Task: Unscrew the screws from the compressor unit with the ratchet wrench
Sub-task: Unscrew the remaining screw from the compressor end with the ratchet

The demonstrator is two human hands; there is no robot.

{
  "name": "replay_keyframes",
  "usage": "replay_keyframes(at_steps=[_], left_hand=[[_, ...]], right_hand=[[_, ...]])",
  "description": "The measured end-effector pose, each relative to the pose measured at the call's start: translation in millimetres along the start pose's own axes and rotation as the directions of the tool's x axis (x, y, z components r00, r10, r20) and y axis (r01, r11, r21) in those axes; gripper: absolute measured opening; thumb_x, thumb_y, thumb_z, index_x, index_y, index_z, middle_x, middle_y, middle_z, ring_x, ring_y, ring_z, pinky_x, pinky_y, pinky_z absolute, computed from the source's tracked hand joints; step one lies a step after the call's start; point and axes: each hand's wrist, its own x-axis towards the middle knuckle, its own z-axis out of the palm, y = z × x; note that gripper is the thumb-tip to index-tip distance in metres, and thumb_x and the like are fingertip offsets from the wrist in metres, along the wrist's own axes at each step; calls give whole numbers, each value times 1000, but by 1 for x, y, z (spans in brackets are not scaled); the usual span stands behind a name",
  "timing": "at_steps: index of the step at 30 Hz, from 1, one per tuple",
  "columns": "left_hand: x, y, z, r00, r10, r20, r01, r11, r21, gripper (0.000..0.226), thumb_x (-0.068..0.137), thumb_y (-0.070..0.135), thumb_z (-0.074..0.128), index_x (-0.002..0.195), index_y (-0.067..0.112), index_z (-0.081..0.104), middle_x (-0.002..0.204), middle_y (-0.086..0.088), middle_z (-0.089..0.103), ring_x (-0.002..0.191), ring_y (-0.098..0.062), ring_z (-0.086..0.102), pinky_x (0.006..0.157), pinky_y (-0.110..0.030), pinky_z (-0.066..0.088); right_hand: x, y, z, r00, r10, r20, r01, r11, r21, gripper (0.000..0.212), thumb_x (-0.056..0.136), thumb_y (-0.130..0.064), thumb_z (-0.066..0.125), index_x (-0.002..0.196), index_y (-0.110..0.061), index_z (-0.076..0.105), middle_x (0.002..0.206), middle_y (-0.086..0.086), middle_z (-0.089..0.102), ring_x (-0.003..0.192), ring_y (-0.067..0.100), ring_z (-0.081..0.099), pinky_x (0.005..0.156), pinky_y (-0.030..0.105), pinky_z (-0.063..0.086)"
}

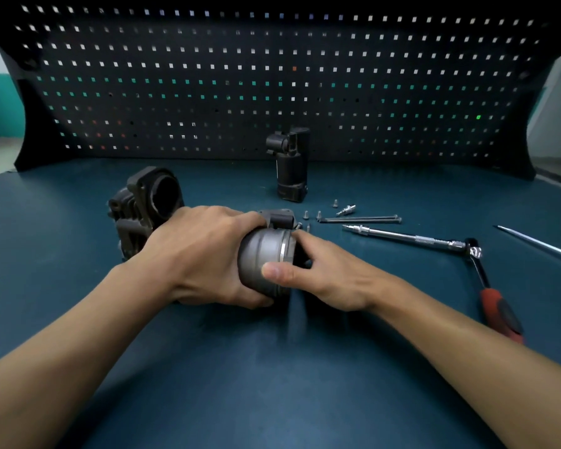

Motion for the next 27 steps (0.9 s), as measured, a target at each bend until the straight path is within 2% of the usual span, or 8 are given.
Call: replay_keyframes(at_steps=[2, 5, 8, 12, 16, 18, 23, 27], left_hand=[[1, 1, -1, 1000, -26, 10, 26, 1000, 12, 81, 42, 93, 56, 105, 42, 46, 80, 21, 52, 70, -12, 60, 53, -30, 45], [1, 0, 0, 998, -39, 48, 39, 999, 7, 83, 40, 95, 55, 103, 42, 47, 85, 21, 56, 75, -8, 58, 58, -33, 49], [1, 0, -2, 998, -26, 65, 26, 1000, -1, 83, 39, 96, 55, 103, 45, 45, 86, 21, 56, 80, -6, 58, 61, -33, 50], [1, 3, -3, 994, -18, 108, 14, 999, 34, 77, 38, 94, 54, 93, 42, 40, 80, 20, 54, 73, -8, 57, 57, -32, 47], [2, 1, -4, 994, -22, 105, 19, 999, 30, 76, 37, 96, 53, 89, 46, 28, 77, 20, 57, 68, -12, 59, 52, -31, 39], [3, 0, -5, 992, -27, 122, 23, 999, 31, 76, 37, 97, 52, 89, 45, 31, 77, 20, 57, 69, -13, 60, 52, -31, 35], [2, 0, -5, 989, -41, 145, 36, 999, 35, 80, 36, 95, 52, 96, 43, 40, 84, 18, 60, 75, -15, 63, 56, -32, 41], [1, 0, -6, 986, -51, 156, 45, 998, 38, 81, 37, 93, 52, 100, 42, 44, 86, 18, 61, 77, -15, 64, 60, -34, 48]], right_hand=[[1, -4, 1, 1000, -1, 2, 1, 1000, -11, 102, 54, -95, 52, 134, -32, 48, 128, -16, 59, 117, 1, 57, 104, 36, 47], [1, -5, 4, 1000, -19, 14, 19, 1000, 19, 107, 60, -92, 47, 145, -27, 40, 139, -10, 54, 127, 8, 52, 110, 38, 42], [-1, -6, 6, 999, -46, 3, 46, 996, 76, 112, 58, -96, 47, 144, -24, 42, 139, -8, 55, 128, 9, 52, 110, 39, 42], [-2, -6, 12, 996, -73, -58, 80, 988, 129, 95, 65, -81, 55, 141, -25, 45, 134, -8, 59, 125, 8, 55, 107, 40, 45], [-3, -9, 13, 994, -68, -83, 73, 996, 55, 101, 61, -86, 52, 145, -31, 36, 134, -12, 56, 123, 6, 54, 105, 37, 46], [-5, -10, 12, 996, -41, -81, 42, 999, 14, 103, 57, -90, 50, 141, -32, 36, 130, -13, 57, 119, 6, 56, 102, 38, 48], [-6, -17, 11, 995, 51, -90, -59, 994, -89, 99, 54, -90, 46, 133, -32, 37, 123, -11, 58, 110, 10, 58, 95, 40, 51], [-6, -21, 6, 998, 44, -40, -48, 995, -84, 102, 51, -83, 48, 138, -32, 36, 126, -12, 57, 113, 9, 57, 98, 39, 49]])
